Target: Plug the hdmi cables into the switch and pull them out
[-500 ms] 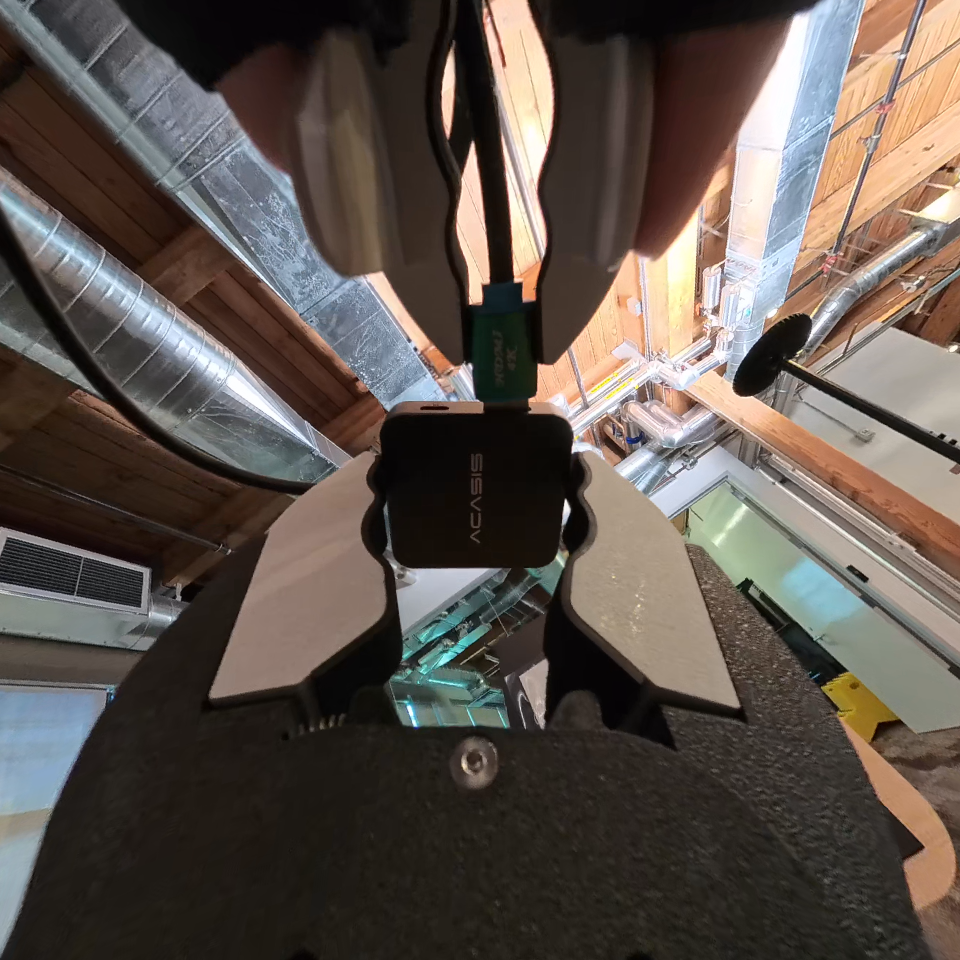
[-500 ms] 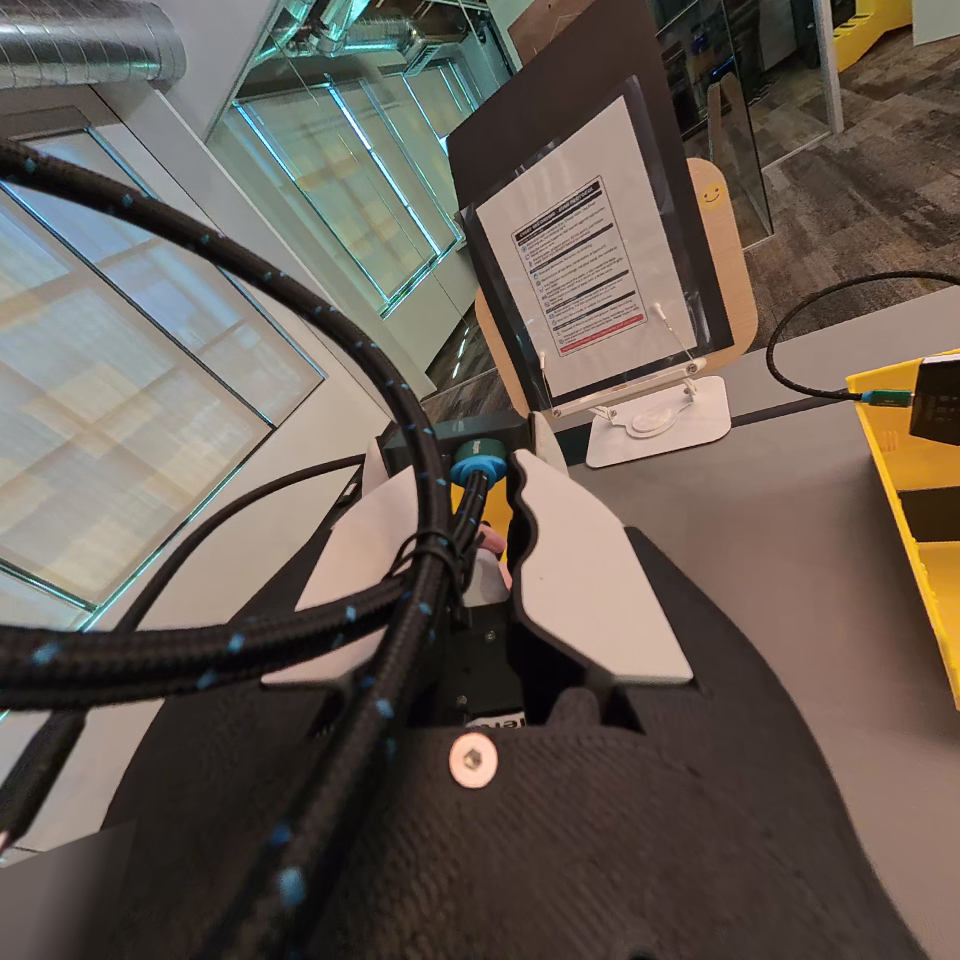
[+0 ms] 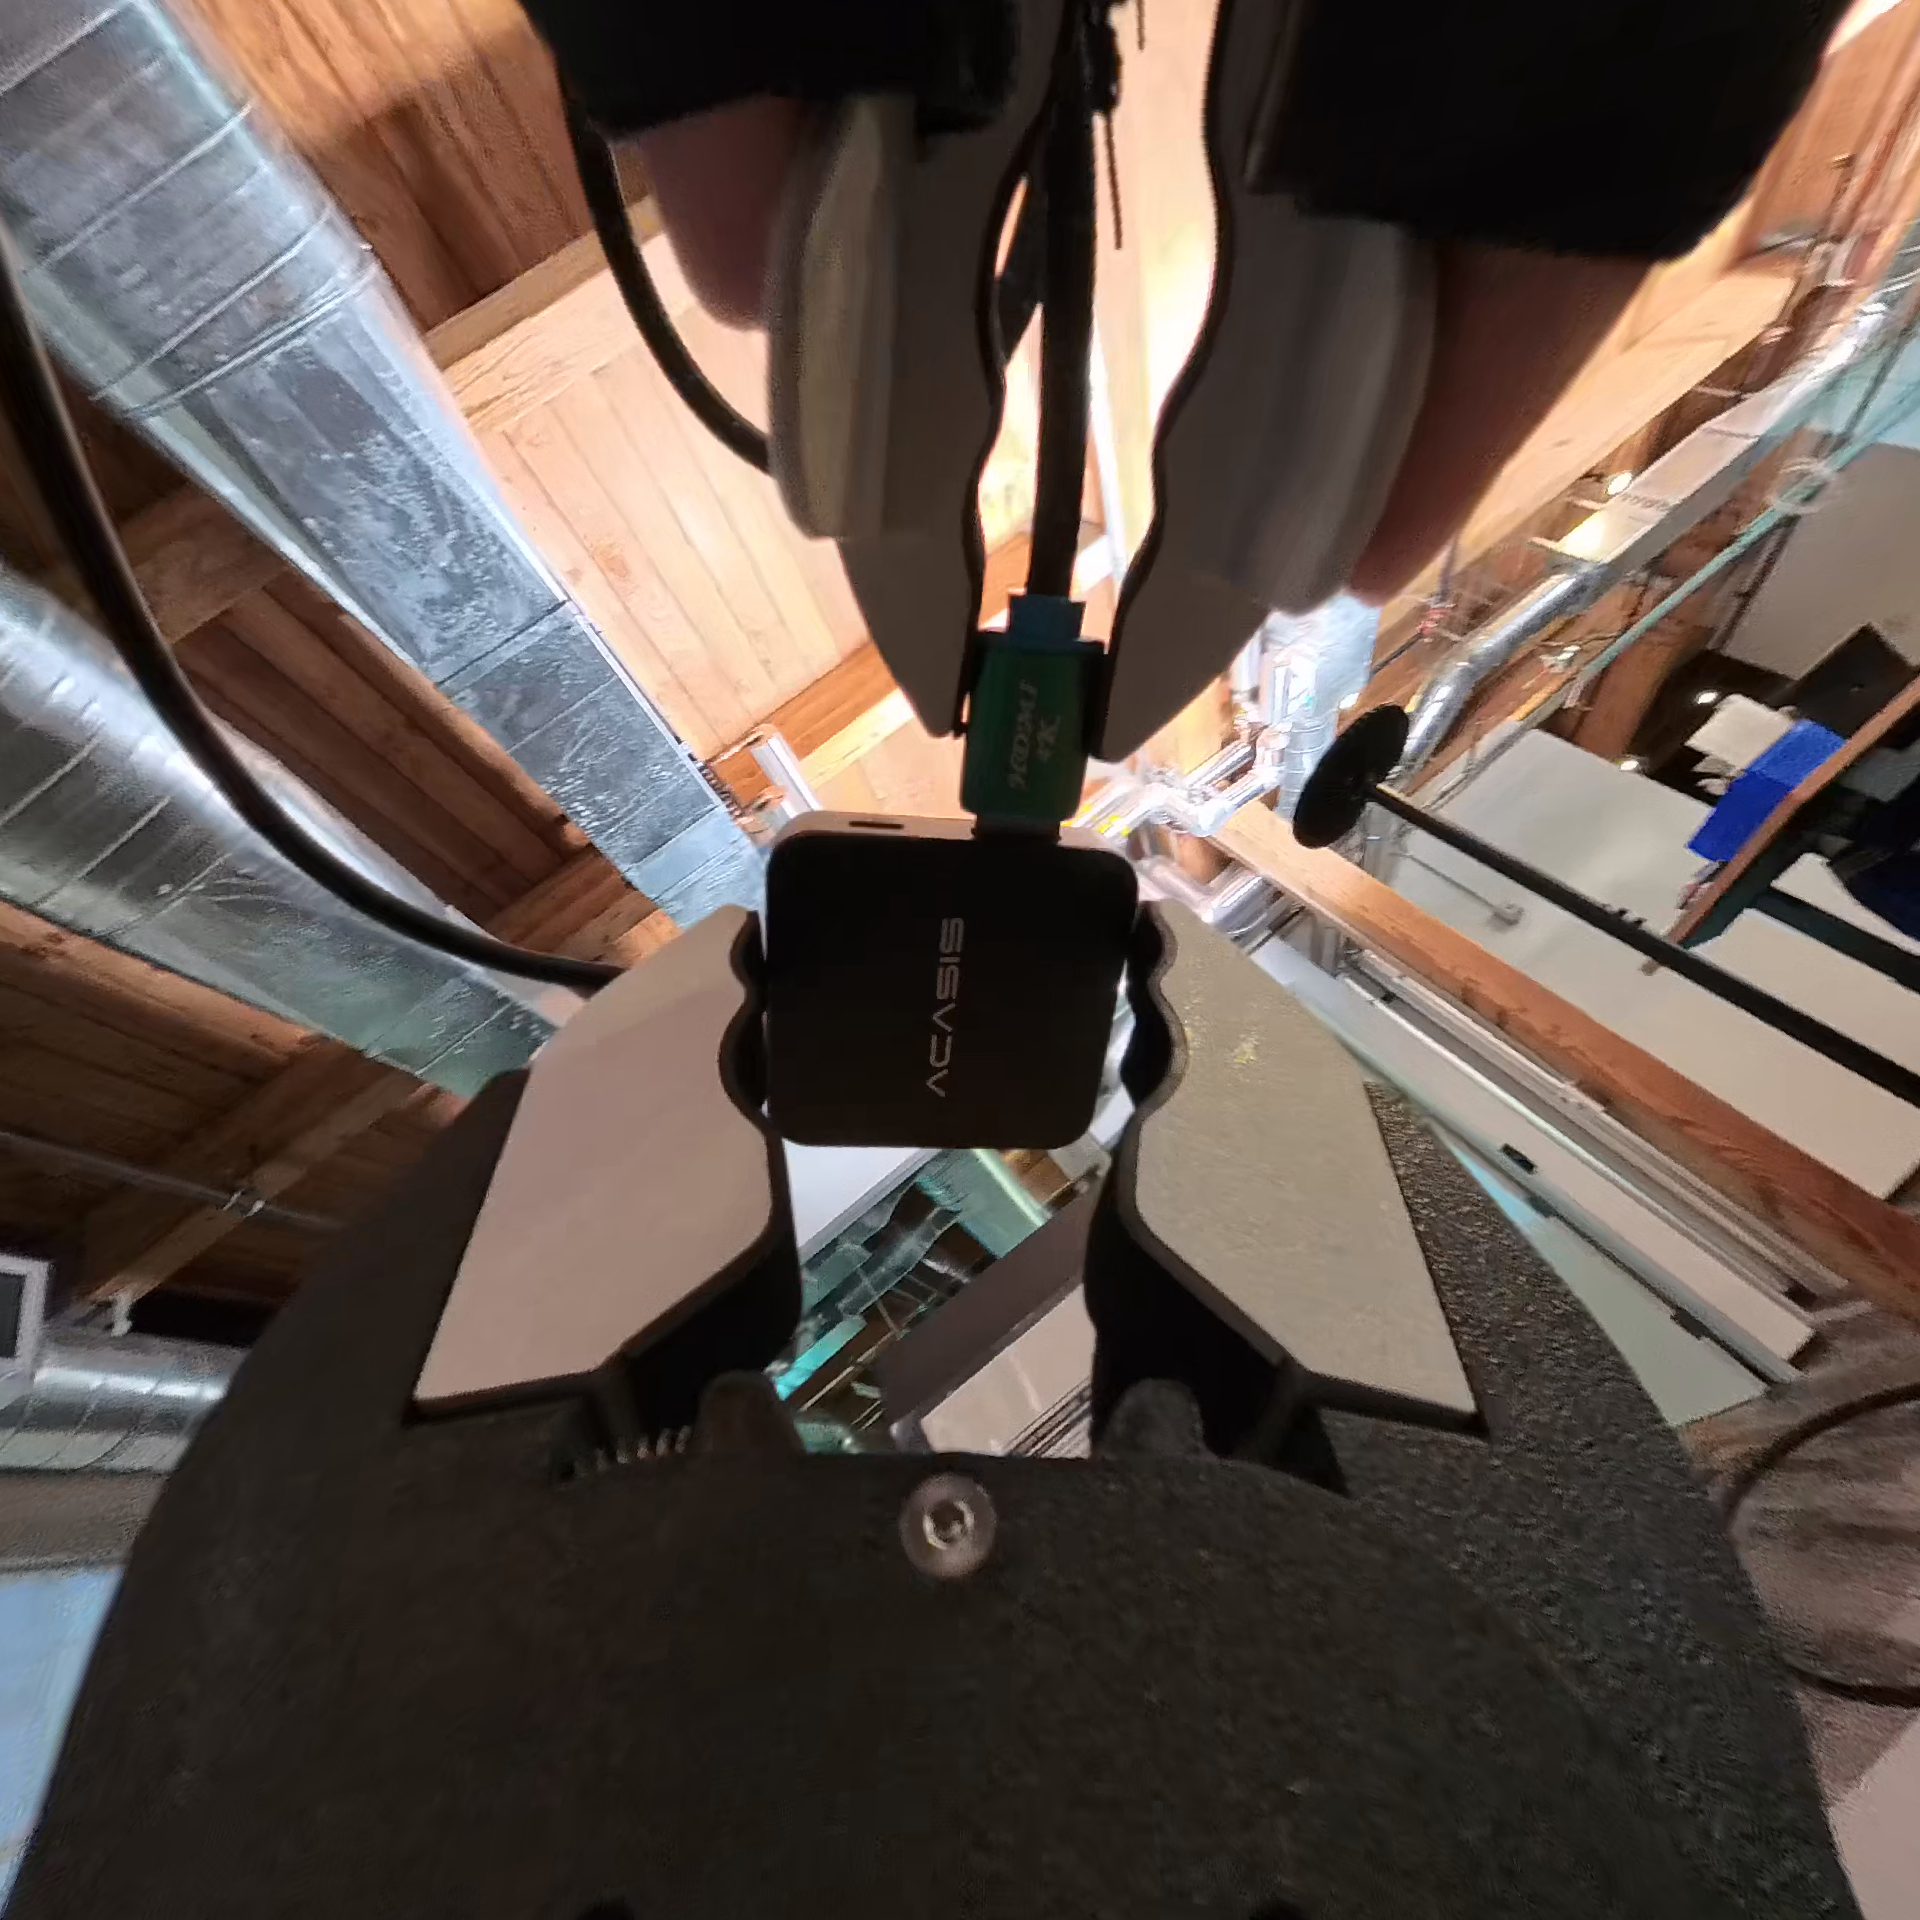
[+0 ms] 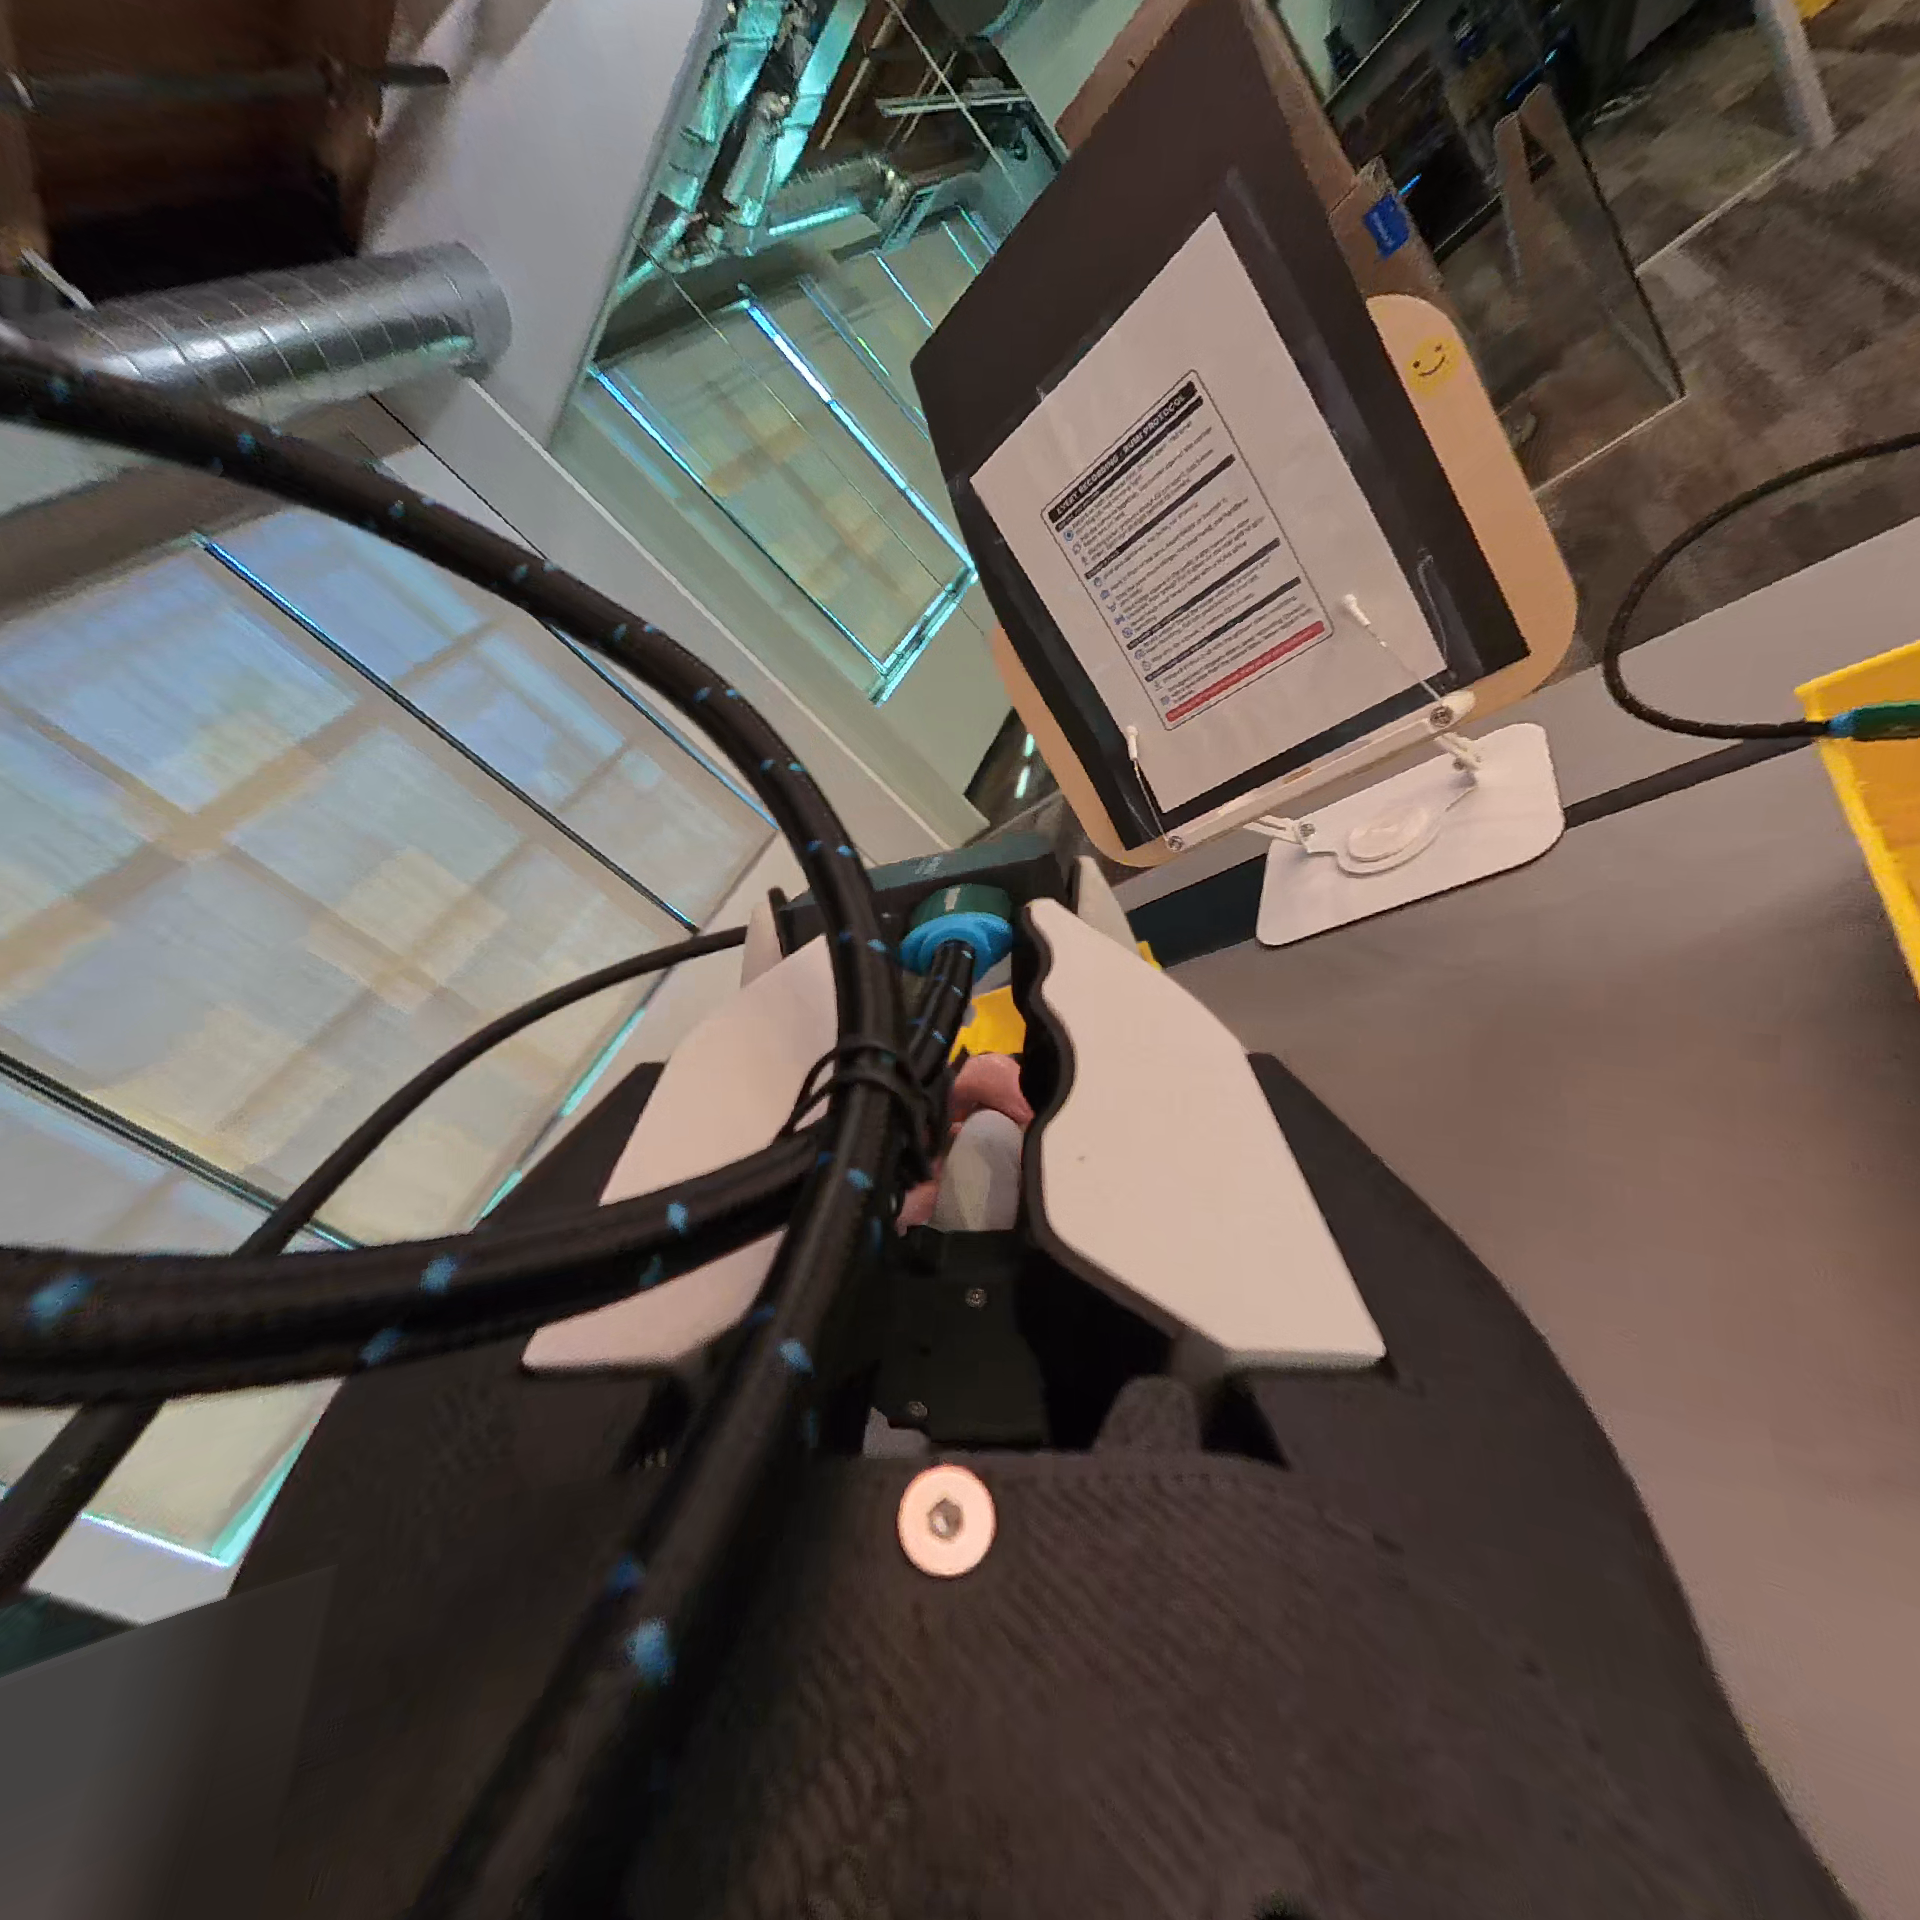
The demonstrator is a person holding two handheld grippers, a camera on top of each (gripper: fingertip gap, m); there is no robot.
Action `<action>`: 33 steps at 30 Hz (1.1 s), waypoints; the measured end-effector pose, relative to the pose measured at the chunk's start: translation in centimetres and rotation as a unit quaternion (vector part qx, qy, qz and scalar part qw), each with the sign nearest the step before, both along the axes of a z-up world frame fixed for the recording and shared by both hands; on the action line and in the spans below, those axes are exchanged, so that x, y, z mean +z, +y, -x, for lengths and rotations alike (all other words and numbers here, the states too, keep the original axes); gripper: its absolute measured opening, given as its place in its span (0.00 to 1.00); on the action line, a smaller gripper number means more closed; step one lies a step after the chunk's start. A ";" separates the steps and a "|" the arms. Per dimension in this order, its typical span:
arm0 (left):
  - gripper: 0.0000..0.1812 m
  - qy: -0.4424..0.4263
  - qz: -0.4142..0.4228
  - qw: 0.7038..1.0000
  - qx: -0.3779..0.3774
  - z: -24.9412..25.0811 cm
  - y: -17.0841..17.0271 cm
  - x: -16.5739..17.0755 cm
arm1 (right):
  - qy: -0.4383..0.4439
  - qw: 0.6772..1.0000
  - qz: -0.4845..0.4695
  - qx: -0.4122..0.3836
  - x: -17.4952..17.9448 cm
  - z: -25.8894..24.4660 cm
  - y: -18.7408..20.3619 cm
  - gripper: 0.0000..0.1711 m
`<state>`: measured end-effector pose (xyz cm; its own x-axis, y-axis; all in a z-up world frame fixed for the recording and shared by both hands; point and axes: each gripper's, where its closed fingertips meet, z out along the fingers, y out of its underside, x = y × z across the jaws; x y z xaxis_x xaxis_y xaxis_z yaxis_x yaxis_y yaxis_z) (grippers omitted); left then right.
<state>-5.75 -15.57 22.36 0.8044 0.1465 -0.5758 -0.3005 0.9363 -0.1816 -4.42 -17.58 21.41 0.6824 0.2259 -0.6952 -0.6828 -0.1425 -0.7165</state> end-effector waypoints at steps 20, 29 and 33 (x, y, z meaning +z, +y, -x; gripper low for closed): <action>0.13 0.184 0.195 0.917 -0.297 -1.7 0.9 -4.1 | 0.040 0.993 -0.108 0.014 -1.6 -9.2 1.9 0.14; 0.37 0.274 0.222 0.907 -0.229 -3.2 3.9 -7.5 | -0.110 0.987 -0.068 0.091 -6.7 -5.3 4.4 0.14; 0.22 0.333 0.210 0.898 -0.194 -5.1 4.3 -10.2 | -0.206 0.973 -0.062 0.078 -8.2 -4.2 4.1 0.14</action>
